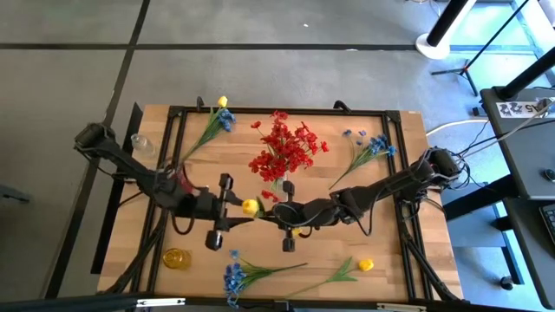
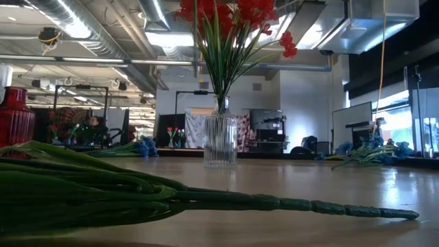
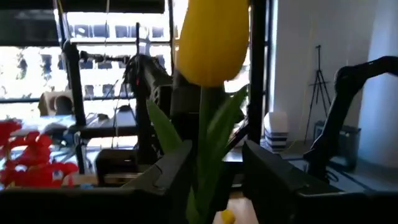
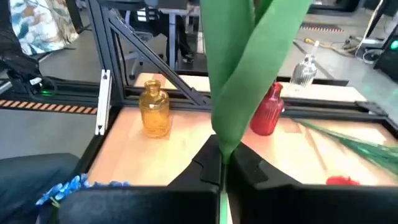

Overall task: Sort flowers into vase by color
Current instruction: Put the top right yellow flower into the red vase

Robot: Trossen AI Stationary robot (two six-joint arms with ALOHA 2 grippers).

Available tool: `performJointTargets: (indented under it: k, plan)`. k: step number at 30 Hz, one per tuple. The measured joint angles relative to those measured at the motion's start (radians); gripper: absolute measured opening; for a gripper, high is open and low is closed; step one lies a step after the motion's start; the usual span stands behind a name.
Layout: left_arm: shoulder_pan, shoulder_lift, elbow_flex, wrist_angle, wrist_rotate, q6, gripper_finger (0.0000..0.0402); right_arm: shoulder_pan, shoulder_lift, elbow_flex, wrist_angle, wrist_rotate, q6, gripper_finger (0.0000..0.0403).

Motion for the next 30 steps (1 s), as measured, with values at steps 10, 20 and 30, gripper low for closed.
performJointTargets:
  k: [10,20,30]
  plan:
    - [0.091,0.101,0.000,-0.012,0.076,-0.102,0.0155,-0.007,0.005,0.000,-0.062,-0.008,0.041,0.0006]
    - [0.071,0.101,-0.001,-0.037,0.028,-0.101,0.0048,-0.006,0.005,0.000,-0.087,0.002,0.040,0.0040]
    - [-0.012,-0.059,0.097,-0.549,-0.048,-0.148,0.0006,0.028,-0.041,0.000,-0.085,-0.007,0.022,0.0222]
